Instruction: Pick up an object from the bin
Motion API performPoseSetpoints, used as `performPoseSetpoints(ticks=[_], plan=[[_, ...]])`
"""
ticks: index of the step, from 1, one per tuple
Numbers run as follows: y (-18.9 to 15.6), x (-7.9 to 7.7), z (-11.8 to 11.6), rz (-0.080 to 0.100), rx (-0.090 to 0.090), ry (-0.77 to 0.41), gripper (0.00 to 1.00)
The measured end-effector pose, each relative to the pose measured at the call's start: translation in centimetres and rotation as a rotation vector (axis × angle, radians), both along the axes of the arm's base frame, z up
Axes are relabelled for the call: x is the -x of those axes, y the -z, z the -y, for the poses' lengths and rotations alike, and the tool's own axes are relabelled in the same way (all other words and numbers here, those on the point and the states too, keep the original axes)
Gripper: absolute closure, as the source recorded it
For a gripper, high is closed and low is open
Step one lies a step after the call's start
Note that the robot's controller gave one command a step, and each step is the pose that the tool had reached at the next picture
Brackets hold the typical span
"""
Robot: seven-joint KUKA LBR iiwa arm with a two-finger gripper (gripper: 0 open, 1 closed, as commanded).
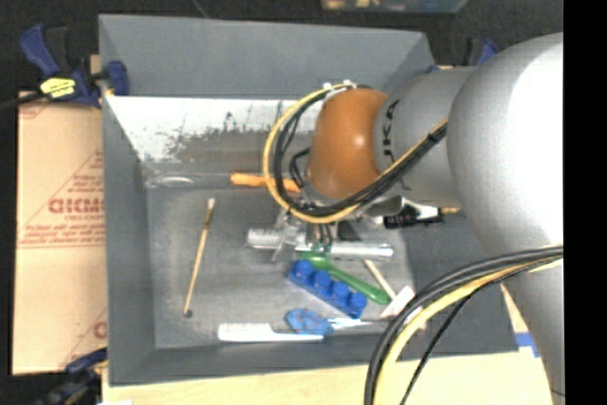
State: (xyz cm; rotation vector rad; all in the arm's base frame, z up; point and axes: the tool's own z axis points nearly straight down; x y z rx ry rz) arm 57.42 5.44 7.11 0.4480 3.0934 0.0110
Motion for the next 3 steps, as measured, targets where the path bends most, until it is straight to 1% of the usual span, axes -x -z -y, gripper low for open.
performPoseSetpoints(ticks=[1, 2, 3], plan=[[0.0, -0.1, 0.0, -0.001, 0.0, 0.009, 1.0], [-1.7, 0.0, 0.0, 0.0, -0.001, 0.008, 1.0], [-6.6, 0.1, 0.1, -0.008, 0.0, 0.006, 1.0]])
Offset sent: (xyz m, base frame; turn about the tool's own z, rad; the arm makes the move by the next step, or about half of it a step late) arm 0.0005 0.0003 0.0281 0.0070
